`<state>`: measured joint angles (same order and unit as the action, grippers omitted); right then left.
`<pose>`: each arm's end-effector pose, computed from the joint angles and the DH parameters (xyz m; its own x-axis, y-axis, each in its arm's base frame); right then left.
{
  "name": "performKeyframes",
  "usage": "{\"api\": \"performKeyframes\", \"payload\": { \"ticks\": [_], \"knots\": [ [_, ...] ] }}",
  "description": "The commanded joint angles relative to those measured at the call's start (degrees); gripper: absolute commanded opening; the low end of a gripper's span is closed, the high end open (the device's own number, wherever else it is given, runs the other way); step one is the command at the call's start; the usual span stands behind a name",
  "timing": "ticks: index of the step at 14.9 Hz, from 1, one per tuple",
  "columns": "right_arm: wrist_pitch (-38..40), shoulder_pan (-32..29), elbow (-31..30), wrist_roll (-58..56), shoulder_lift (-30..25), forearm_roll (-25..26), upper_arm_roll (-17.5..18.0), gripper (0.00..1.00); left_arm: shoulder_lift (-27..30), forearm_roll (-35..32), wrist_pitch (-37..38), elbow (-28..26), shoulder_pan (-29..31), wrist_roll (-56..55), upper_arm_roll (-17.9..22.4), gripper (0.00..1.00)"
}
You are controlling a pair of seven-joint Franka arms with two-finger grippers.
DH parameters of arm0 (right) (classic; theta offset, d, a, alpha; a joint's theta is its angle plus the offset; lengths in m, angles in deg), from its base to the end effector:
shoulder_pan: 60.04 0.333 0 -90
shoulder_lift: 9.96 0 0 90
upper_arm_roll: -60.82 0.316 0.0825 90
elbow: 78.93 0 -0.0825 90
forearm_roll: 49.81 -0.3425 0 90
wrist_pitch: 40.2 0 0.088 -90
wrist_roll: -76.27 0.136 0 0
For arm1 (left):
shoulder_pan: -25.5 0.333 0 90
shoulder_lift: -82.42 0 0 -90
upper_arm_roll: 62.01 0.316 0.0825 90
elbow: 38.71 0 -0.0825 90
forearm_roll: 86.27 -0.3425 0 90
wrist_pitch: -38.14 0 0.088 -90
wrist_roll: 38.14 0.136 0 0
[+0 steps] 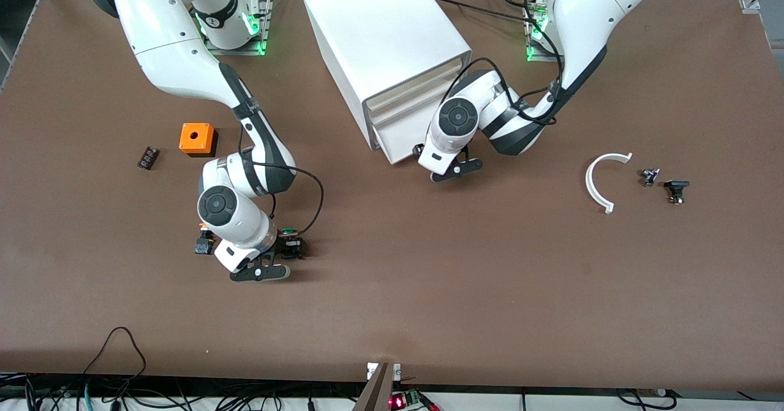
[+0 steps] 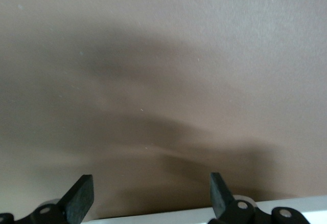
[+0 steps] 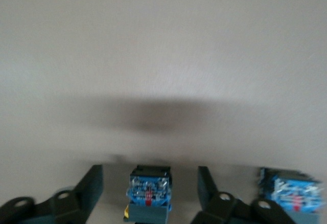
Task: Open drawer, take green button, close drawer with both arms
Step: 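Set the green button beside the red button while the left gripper closes drawer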
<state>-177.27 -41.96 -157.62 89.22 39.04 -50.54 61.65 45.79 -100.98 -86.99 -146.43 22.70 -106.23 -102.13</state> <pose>0.6847 0.2325 0.2141 0.9845 0.0839 0.1540 0.0937 -0.9940 -0.0570 0.4461 -0.3708 0.2235 0.9106 0.3262 -0.2539 0.3216 -0.9449 -0.0605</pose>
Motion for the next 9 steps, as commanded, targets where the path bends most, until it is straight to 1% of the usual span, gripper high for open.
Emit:
{"api": "performKeyframes", "payload": {
  "ticks": [1, 3, 4, 6, 7, 9],
  "knots": [
    [0.67, -0.5, 2.14, -1.35, -1.98, 0.48, -1.44, 1.0, 0.77, 0.29, -3.28, -3.02, 1.13, -1.52, -0.92, 1.0],
    [1.02, -2.16, 2.14, -3.36, -4.6, 0.65, -1.45, 1.0, 0.77, 0.29, -3.28, -3.03, 0.61, -2.83, -1.27, 1.0],
    [1.28, -2.43, 1.62, -5.02, -5.83, 0.65, -1.45, 1.0, 0.77, 0.29, -3.37, -3.03, 0.61, -4.23, -2.31, 1.0],
    [3.12, -3.22, -0.66, -6.71, -9.61, 0.39, -1.53, 1.0, 0.6, 0.29, -3.37, -3.03, 0.43, -6.69, -3.38, 1.0],
    [3.91, -3.75, -1.54, -6.62, -11.37, 0.39, -1.53, 1.0, 0.6, 0.29, -3.37, -3.29, 0.34, -7.75, -4.25, 1.0],
    [4.45, -5.15, -5.22, -6.53, -15.41, 0.39, -1.53, 1.0, 0.6, 0.38, -3.37, -4.34, 0.78, -11.08, -6.54, 1.0]
  ]
}}
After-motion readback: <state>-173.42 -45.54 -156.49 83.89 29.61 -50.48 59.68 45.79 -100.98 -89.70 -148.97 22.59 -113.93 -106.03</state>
